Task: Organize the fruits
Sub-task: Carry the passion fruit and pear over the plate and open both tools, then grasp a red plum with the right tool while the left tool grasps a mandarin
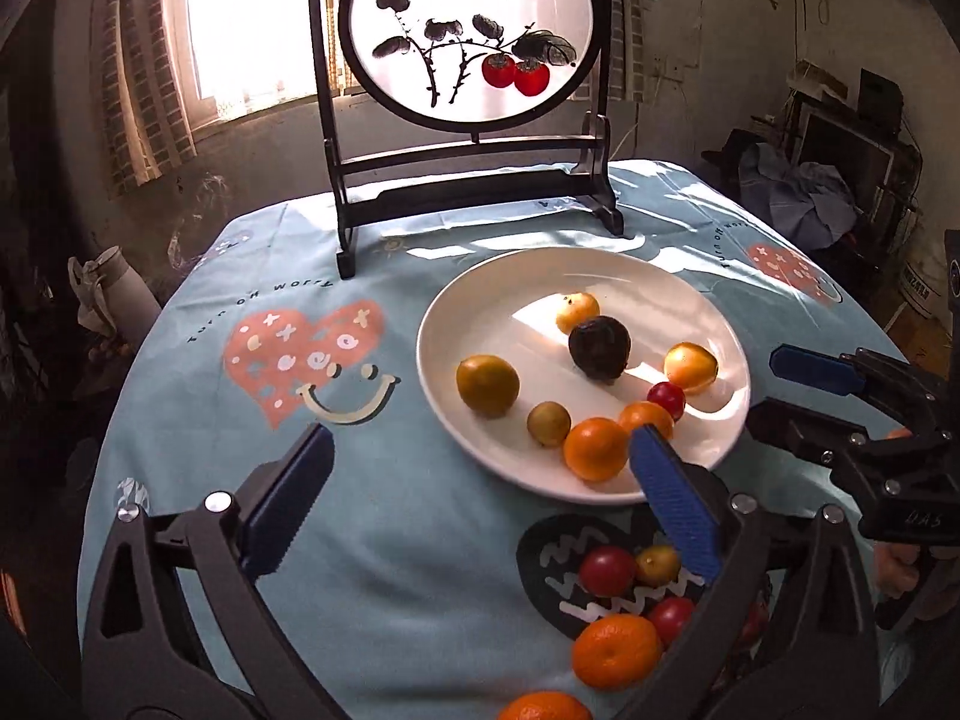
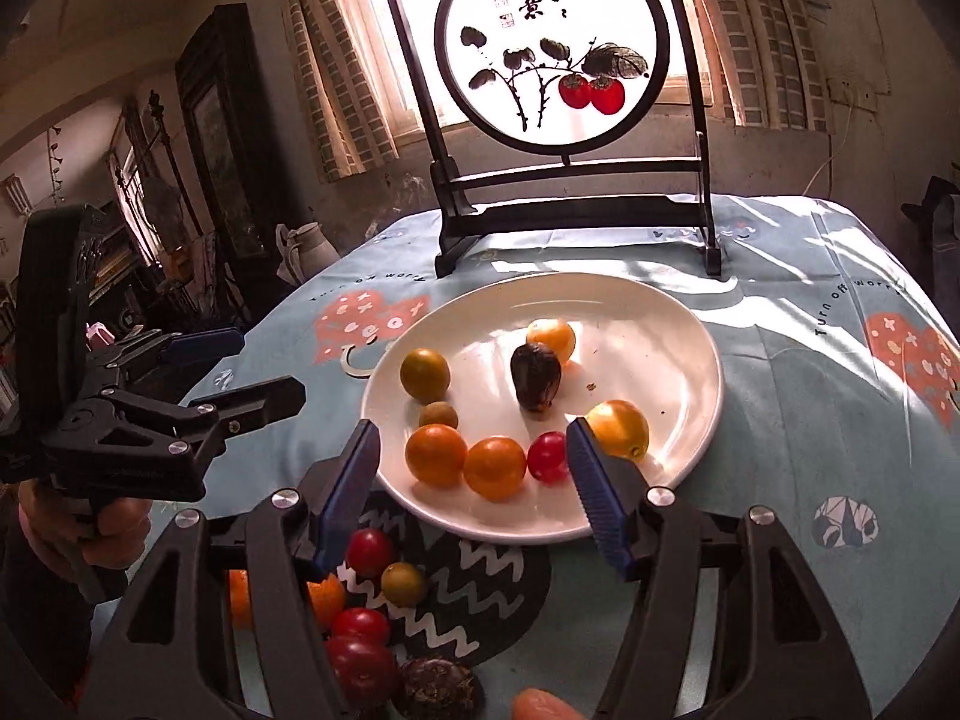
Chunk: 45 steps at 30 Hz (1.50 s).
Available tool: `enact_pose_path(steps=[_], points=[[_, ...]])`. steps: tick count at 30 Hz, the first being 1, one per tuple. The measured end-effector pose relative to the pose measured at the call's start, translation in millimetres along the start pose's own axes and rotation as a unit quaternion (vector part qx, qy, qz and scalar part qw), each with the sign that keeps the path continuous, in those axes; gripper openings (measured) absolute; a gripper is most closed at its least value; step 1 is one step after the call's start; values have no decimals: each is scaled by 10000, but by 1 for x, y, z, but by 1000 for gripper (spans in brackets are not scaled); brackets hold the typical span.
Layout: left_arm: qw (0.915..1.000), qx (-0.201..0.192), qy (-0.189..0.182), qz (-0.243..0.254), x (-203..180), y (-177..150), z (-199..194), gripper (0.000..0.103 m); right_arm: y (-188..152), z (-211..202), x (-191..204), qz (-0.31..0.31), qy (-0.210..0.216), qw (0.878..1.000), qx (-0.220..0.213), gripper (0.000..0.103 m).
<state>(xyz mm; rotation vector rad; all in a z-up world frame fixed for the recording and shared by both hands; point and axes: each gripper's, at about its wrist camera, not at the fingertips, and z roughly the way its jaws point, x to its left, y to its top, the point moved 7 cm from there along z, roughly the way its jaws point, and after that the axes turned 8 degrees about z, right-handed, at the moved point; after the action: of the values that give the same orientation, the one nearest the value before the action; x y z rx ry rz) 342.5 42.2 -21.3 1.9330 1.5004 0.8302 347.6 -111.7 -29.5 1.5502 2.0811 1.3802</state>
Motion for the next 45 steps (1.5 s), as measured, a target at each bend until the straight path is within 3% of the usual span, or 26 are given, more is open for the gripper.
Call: enact_pose_path(steps=[3,8,9,12,28,34,38,45], points=[[9995,-15,181,-256,4,-40,-19,101,-28,-14,12,-93,72,9999,27,66],[9980,-63,-351,-514,-2,-88,-33,101,-62,-17,30,-208,289,9985,413,66],[9982,16,-311,-518,-3,-93,-33,101,-66,-15,33,-293,254,9982,457,66],[9979,-144,-196,-597,-2,-95,-38,101,-73,-8,37,-412,244,9968,639,66],[9976,-61,-59,-691,5,-96,-36,101,-95,8,40,-708,59,9916,1085,60],[9982,-26,-28,-601,3,-97,-35,101,-98,12,38,-749,-14,9904,1163,54],[9984,-34,-9,-558,2,-96,-35,101,-99,12,40,-768,53,9899,1188,40],[9960,-279,-698,477,-21,-103,-53,98,-76,-4,17,-24,149,9971,741,40]])
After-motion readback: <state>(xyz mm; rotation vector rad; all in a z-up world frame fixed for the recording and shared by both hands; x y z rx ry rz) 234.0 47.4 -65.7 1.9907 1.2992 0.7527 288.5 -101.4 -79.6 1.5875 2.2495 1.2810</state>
